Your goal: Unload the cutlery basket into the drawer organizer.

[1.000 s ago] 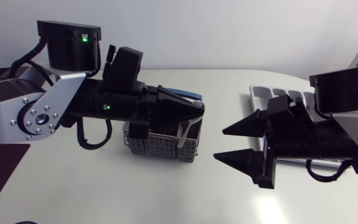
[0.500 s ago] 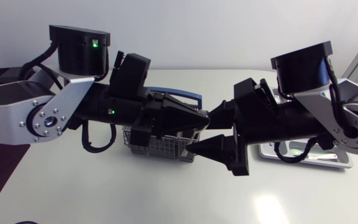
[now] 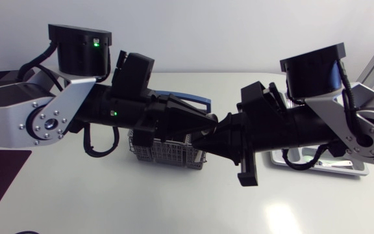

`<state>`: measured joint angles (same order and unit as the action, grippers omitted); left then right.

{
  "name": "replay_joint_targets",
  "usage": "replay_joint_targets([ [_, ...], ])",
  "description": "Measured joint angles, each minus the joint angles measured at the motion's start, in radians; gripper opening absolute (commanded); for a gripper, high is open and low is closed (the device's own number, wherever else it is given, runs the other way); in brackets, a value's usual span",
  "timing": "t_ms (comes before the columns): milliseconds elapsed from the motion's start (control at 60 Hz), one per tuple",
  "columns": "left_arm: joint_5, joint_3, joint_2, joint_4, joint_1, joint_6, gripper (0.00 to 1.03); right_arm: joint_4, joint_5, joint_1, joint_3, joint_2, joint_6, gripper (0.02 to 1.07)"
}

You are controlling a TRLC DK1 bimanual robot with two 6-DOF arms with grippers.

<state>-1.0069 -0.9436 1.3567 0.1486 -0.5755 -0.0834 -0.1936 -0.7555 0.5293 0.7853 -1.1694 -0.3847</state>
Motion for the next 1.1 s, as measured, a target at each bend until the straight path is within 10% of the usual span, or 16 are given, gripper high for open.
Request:
replay_joint_targets([
  [517,0.089,-0.060,-0.037,-0.060,0.222,-0.021,0.40,-0.119,0.161,-0.167,-0.041,0.031,-0.074,0.08],
  [1100,0.668,-0.072,-0.062,-0.335,0.250,0.262,0.42,-0.098,0.452,-0.796,-0.108,0.076,-0.520,0.08],
])
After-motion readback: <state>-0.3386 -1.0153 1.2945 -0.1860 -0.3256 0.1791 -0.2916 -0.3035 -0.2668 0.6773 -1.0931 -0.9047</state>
